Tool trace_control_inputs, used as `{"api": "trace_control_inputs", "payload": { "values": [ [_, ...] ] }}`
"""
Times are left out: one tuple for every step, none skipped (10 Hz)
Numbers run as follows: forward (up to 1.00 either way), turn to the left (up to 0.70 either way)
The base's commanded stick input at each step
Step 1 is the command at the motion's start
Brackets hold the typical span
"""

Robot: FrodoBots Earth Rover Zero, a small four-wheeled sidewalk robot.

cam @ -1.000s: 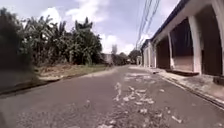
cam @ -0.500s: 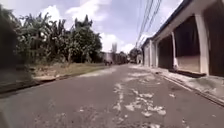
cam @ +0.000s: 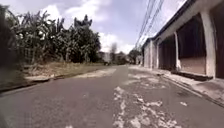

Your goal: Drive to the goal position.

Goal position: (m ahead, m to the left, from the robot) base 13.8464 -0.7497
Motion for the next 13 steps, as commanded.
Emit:
{"api": "trace_control_inputs", "payload": {
  "values": [
    [0.70,0.03],
    [0.70,0.03],
    [0.70,0.03],
    [0.70,0.03],
    [0.70,0.03],
    [0.70,0.03],
    [0.70,0.03],
    [0.70,0.03],
    [0.70,0.03],
    [0.70,0.03],
    [0.70,0.03],
    [0.70,0.03],
    [0.70,0.03]
  ]
}}
